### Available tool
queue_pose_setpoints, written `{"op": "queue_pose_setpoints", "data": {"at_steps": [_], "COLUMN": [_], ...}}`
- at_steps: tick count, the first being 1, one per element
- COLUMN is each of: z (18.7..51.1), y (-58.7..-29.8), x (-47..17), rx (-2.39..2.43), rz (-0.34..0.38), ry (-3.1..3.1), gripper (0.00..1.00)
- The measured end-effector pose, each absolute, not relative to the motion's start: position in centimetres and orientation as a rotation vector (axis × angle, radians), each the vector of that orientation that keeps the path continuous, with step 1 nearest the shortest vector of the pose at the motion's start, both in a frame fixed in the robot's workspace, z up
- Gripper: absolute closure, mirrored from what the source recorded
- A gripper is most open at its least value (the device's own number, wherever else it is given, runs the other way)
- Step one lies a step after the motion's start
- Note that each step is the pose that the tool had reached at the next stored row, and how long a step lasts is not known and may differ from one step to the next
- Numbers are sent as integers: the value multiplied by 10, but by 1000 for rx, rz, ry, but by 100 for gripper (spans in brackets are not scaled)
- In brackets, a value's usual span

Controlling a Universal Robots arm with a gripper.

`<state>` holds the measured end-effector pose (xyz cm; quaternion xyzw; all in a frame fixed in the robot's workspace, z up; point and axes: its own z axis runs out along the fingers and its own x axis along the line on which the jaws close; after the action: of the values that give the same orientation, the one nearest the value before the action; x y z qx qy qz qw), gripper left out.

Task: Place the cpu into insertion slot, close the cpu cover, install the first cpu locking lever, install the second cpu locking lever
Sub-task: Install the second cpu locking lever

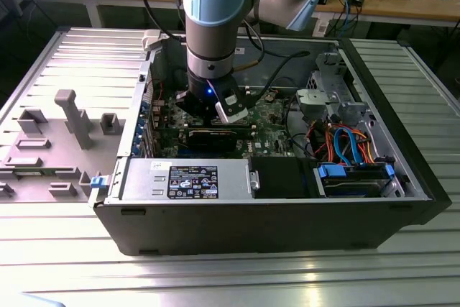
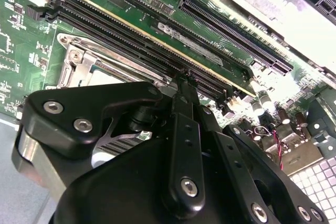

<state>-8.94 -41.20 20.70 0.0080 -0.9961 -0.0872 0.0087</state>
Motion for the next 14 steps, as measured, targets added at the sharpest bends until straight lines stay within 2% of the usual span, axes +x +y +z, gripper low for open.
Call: {"op": "queue_pose_setpoints", "data": {"at_steps": [14], "z": [205], "y": [-412], "x": [-93], "rx": [21], "rz": [-276], "ry": [-3112], "gripper": [89]}}
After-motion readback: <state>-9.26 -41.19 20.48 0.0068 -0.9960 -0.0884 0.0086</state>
